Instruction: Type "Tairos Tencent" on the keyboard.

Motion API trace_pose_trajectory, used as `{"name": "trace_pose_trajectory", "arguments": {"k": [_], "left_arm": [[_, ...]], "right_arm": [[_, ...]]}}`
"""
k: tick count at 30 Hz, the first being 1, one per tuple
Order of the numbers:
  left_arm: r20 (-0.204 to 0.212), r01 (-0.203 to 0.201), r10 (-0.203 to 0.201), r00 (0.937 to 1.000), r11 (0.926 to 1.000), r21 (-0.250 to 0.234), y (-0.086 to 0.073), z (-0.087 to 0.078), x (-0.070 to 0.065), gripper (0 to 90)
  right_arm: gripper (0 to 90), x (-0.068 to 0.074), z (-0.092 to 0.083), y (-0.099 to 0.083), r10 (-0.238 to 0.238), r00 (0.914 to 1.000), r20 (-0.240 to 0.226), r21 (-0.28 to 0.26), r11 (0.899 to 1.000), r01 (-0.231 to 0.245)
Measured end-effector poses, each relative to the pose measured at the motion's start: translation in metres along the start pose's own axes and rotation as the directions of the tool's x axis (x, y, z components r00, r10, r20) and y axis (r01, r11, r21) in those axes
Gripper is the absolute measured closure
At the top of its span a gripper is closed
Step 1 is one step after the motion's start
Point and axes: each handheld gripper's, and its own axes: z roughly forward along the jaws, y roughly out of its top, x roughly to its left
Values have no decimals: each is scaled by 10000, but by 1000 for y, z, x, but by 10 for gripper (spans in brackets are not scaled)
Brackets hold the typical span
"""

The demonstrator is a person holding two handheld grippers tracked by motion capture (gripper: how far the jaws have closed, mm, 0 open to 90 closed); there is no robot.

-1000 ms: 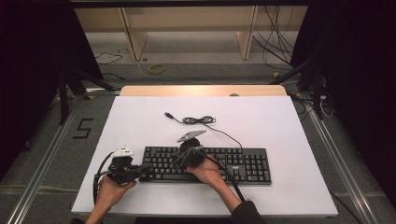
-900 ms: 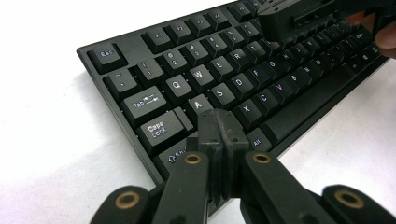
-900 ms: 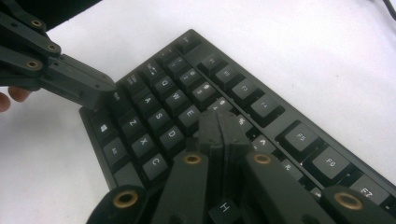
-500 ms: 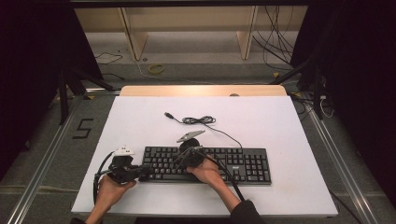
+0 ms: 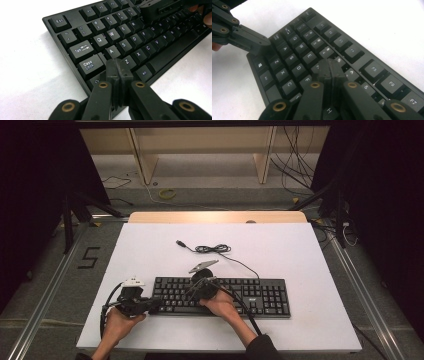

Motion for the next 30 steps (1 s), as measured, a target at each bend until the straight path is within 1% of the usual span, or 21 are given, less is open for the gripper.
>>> {"name": "trace_pose_trajectory", "arguments": {"k": [3,4,6,8,11,15,17,18,20,23,25,30], "left_arm": [[14,31,-31,10000,10000,47,0,1,0,891],[-38,-11,11,10000,9998,199,0,2,-1,891],[-7,14,-14,10000,9998,204,0,3,0,892],[0,34,-34,10000,9998,210,0,3,0,892],[-3,75,-75,10000,9998,186,-1,3,0,892],[30,140,-141,9999,9998,129,0,3,0,891],[40,127,-127,9999,9999,9,0,1,0,889],[125,140,-139,9998,9999,-86,0,0,0,880],[128,142,-139,9998,9996,-260,1,-2,0,867],[195,183,-173,9997,9984,-530,2,-4,0,850],[234,240,-224,9995,9972,-702,2,-6,0,837],[390,245,-213,9990,9961,-845,3,-6,0,795]], "right_arm": [[900,0,1,-1,-39,10000,9,51,10000,39],[900,0,2,-1,-47,10000,28,58,10000,47],[900,0,3,-2,-105,9999,111,209,9997,103],[900,0,4,-2,-50,9999,120,151,9999,48],[900,1,4,-2,-121,9998,176,172,9998,118],[900,1,3,-2,38,9999,144,104,9999,-39],[899,0,1,-2,167,9998,110,50,9998,-167],[884,0,-1,-2,188,9998,20,-127,9997,-188],[870,-1,-5,-3,257,9996,-119,-343,9991,-261],[851,-1,-10,-4,291,9995,-122,-465,9985,-297],[837,-2,-14,-5,365,9991,-229,-623,9973,-378],[803,-3,-23,-6,384,9987,-345,-894,9951,-414]]}}
